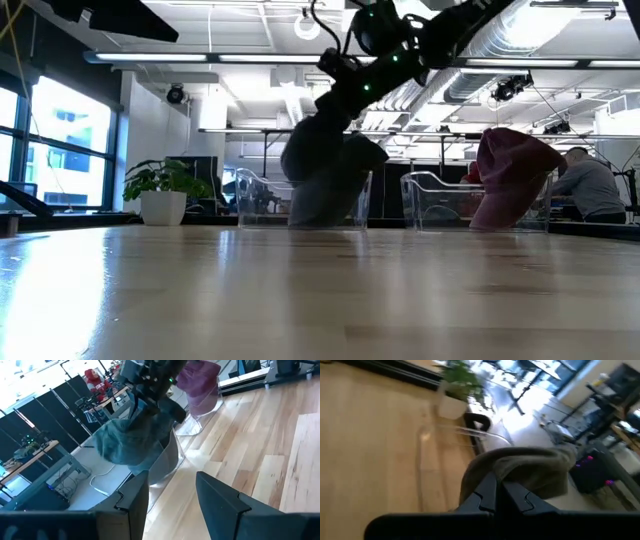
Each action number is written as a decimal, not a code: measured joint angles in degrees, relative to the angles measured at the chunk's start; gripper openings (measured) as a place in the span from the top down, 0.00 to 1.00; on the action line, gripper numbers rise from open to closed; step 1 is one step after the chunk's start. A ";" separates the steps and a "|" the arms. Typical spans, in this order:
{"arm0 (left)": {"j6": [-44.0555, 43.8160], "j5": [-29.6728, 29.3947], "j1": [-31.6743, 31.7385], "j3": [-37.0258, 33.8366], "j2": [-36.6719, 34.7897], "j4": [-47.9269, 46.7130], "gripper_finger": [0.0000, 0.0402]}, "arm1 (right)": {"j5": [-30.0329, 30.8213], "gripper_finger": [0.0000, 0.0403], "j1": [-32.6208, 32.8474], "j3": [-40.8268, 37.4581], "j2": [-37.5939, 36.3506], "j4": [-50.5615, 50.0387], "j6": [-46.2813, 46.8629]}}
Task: Pick & Place hat
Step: Put the black cap into the left transparent bin
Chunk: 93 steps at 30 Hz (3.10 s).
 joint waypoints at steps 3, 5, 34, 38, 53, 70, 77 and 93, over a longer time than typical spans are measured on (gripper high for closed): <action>-2.45 -0.85 3.71 -0.49 0.01 -0.61 0.61 | 1.79 1.00 -0.02 -2.37 0.00 3.12 1.86; -3.63 -1.28 9.04 -1.68 0.02 -1.16 0.61 | 2.06 1.00 0.15 -3.31 -0.02 3.19 3.01; 53.05 39.09 58.31 -3.39 2.49 47.82 1.00 | -0.53 0.55 -2.59 -3.45 -20.11 -26.98 32.55; 53.36 40.12 61.78 -3.33 3.23 48.41 1.00 | -14.07 0.43 -10.44 -3.47 -19.56 -30.33 39.19; 64.34 47.77 64.66 -3.35 14.40 67.22 1.00 | -41.92 0.79 -17.09 -3.53 -7.93 -12.39 45.87; 78.98 63.14 64.57 -3.33 16.46 83.05 1.00 | -24.28 0.90 -17.28 -3.51 -8.52 -11.53 54.46; 74.98 57.51 62.09 -3.37 13.80 76.97 1.00 | -23.31 0.65 -16.55 -3.51 -10.78 -9.27 49.28; 63.77 60.11 74.68 0.85 18.13 77.72 1.00 | 4.19 0.51 11.01 -3.49 -27.51 -40.34 37.91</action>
